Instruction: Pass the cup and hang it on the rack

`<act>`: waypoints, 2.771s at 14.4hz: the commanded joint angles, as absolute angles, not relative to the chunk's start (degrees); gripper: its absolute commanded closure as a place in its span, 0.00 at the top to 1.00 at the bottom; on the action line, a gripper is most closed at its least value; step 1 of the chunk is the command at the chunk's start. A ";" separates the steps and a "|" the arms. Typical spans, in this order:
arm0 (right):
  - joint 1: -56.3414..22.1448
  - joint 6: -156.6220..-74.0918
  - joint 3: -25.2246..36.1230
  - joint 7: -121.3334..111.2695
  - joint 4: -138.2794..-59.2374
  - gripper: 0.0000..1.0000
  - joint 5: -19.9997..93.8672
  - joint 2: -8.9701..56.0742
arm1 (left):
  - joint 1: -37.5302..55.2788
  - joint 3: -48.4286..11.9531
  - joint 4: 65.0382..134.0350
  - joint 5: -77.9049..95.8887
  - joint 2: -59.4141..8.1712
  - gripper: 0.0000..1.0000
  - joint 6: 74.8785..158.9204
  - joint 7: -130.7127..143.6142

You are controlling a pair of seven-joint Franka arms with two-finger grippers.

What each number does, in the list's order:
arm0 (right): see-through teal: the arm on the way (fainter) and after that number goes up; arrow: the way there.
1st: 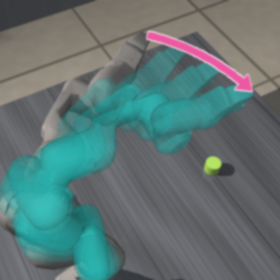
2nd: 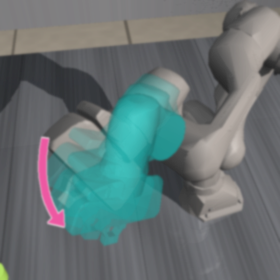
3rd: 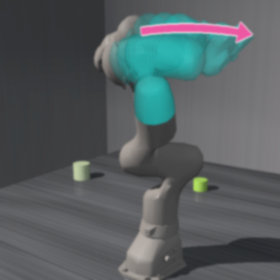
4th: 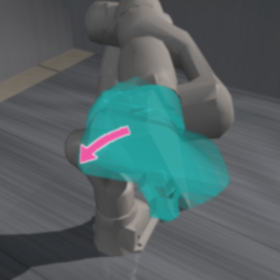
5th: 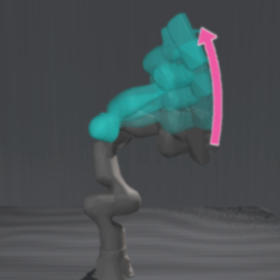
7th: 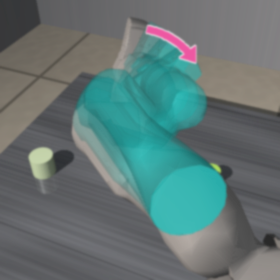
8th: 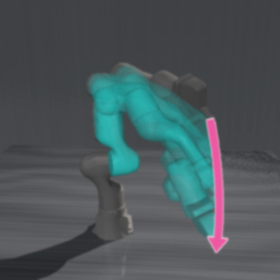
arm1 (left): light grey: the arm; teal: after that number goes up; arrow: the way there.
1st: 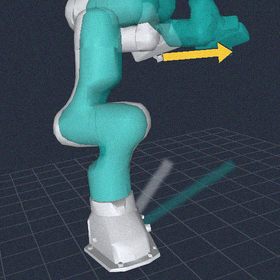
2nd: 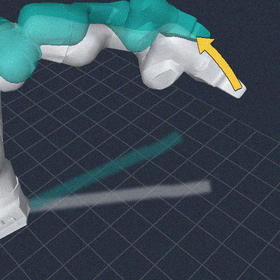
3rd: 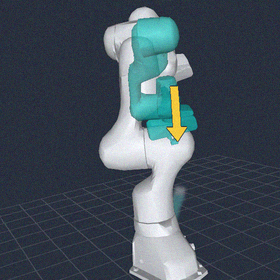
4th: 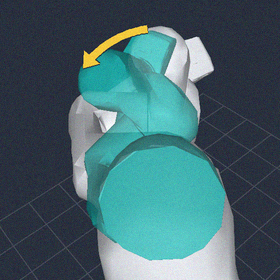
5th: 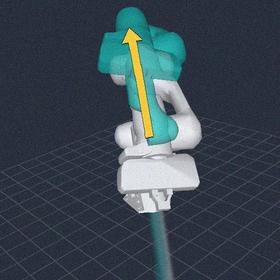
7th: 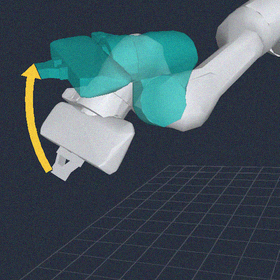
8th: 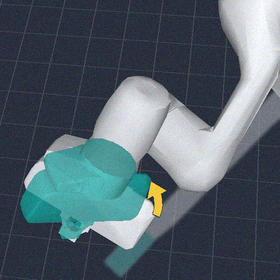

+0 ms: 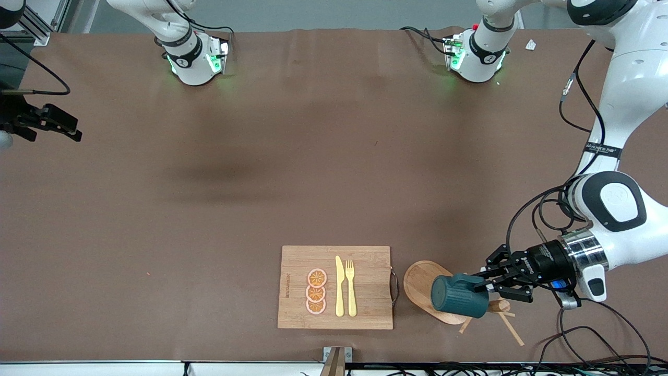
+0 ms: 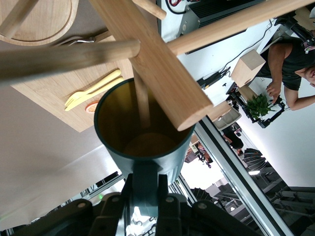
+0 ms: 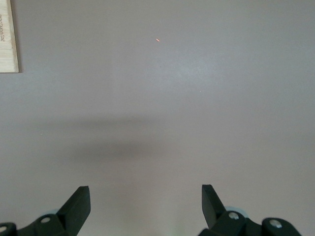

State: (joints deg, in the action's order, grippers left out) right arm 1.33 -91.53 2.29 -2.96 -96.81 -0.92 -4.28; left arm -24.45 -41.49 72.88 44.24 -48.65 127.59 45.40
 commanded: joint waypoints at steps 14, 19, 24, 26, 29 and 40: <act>2.72 -91.76 1.32 -6.06 -98.53 1.00 -0.53 -6.15 | -24.17 -39.29 73.21 45.70 -49.75 0.08 128.32 45.53; 2.72 -91.93 1.41 -6.06 -98.44 1.00 -0.53 -6.15 | -23.91 -39.20 73.21 45.62 -49.49 1.00 128.41 45.61; 2.72 -92.02 1.32 -5.98 -98.44 1.00 -0.44 -6.07 | -23.99 -39.81 73.04 38.53 -43.18 1.00 127.54 46.92; 2.64 -92.37 1.32 -5.98 -98.44 1.00 -0.53 -5.98 | -23.82 -40.25 73.04 30.54 -38.78 1.00 122.46 47.46; 2.46 -92.29 1.23 -5.98 -98.44 1.00 -0.44 -5.98 | -21.98 -40.43 72.95 16.04 -32.28 1.00 113.41 47.29; 2.72 -92.20 1.41 -5.98 -98.44 1.00 -0.35 -5.98 | -10.42 -21.96 76.11 -3.25 -9.96 1.00 90.64 14.18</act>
State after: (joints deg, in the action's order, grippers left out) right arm 1.84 -91.80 1.82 -5.15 -96.81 -0.90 -4.29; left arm -17.85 -32.45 72.21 -2.98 -16.90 93.22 19.16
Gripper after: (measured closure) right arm 0.000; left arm 0.000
